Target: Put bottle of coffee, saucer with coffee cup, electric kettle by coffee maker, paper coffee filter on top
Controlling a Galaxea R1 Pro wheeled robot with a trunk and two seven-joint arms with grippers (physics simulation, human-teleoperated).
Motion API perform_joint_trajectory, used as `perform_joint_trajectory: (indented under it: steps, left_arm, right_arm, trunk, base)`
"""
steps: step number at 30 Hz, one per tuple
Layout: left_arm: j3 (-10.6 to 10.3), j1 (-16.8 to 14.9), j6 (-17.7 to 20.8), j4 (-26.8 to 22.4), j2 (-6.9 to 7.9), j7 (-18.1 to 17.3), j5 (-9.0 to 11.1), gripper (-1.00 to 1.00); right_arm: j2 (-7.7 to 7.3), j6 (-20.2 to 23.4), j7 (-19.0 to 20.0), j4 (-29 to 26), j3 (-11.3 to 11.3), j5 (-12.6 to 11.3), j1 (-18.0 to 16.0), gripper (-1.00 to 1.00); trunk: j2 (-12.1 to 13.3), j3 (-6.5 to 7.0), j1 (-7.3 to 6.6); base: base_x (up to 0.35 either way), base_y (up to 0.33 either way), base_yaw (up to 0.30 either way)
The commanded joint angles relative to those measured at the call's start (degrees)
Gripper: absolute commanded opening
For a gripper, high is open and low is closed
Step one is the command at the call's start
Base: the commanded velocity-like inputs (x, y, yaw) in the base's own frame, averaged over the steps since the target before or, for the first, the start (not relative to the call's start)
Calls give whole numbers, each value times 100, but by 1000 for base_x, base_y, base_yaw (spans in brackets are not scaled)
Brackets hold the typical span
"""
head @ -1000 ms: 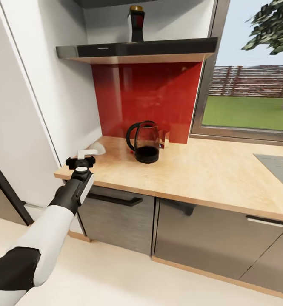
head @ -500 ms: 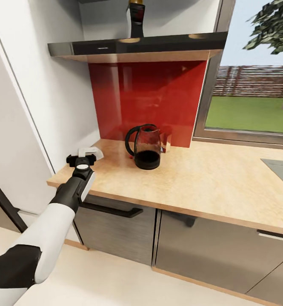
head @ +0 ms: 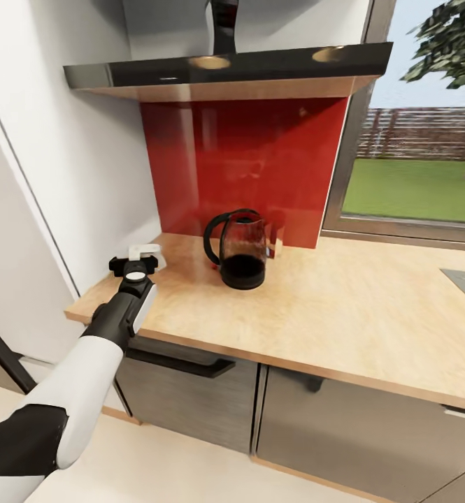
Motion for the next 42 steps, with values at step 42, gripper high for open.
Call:
perform_joint_trajectory:
  steps: [42]
  left_arm:
    - [33, 295, 46, 83, 36, 50, 13, 100]
  right_arm:
    - [-10, -8, 17, 22, 18, 17, -3, 100]
  trunk:
    - [-2, -6, 3]
  base:
    - [153, 10, 0]
